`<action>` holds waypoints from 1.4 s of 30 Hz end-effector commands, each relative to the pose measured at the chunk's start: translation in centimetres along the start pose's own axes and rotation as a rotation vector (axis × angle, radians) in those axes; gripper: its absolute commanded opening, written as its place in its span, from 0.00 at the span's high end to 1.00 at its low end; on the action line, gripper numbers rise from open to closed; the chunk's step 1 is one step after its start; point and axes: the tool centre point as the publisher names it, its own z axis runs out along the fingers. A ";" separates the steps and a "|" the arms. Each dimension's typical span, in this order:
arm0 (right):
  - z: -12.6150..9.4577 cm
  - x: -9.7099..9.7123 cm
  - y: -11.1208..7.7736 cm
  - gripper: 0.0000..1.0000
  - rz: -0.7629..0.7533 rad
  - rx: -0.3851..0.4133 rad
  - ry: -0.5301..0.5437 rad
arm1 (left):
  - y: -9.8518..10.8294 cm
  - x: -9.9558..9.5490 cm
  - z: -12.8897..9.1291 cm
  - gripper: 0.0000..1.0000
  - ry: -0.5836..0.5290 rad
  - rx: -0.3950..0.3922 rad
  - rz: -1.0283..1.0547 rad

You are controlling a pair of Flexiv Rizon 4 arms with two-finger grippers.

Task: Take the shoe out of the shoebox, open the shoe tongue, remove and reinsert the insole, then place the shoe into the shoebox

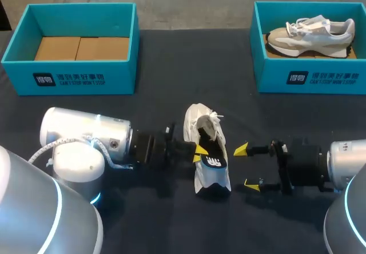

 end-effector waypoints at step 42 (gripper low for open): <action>-0.1 0.1 -0.1 0.00 0.001 -0.002 -0.004 | -3.2 -0.4 0.3 1.00 -0.015 0.055 0.026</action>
